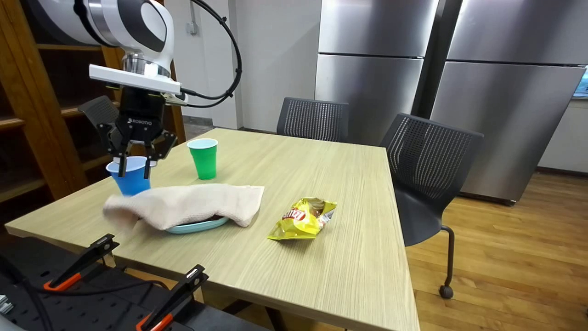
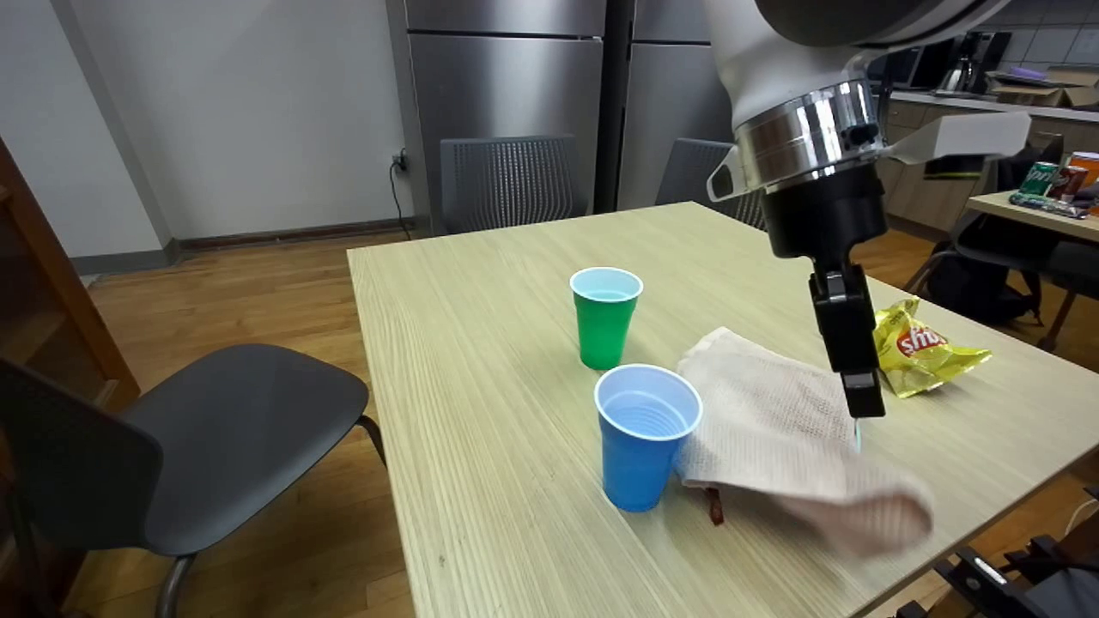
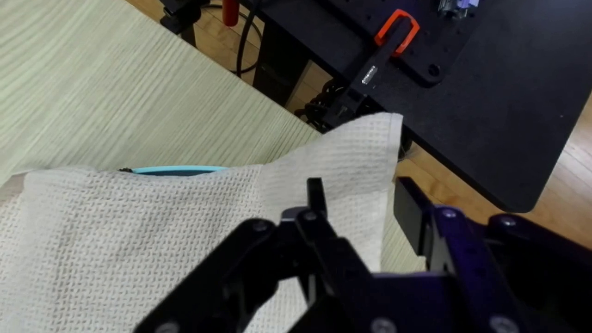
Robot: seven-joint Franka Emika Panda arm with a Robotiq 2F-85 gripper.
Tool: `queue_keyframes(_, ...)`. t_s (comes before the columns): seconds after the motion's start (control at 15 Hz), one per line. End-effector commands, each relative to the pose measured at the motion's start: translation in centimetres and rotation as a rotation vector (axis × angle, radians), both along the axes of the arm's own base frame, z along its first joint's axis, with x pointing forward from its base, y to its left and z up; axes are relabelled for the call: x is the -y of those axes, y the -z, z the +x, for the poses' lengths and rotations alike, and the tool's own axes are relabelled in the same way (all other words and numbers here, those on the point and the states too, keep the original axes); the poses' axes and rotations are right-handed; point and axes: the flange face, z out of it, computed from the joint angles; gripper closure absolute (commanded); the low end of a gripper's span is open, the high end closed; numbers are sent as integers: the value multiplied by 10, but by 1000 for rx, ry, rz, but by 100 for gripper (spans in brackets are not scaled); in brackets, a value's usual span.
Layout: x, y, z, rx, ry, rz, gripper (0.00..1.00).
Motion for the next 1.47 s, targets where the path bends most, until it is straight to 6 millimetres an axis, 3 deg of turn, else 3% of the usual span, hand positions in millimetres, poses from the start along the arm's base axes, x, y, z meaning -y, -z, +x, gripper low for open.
queue_keyframes(0.0,4,-13,1,25,-13,5,25)
queue_keyframes(0.2,7,-18,3,42,-3,13,1)
queue_keyframes(0.53,23,-33,25,131,76,20,0)
queue_keyframes(1.13,74,-57,75,576,216,-16,0)
queue_keyframes(1.4,110,-66,85,721,331,-2,0)
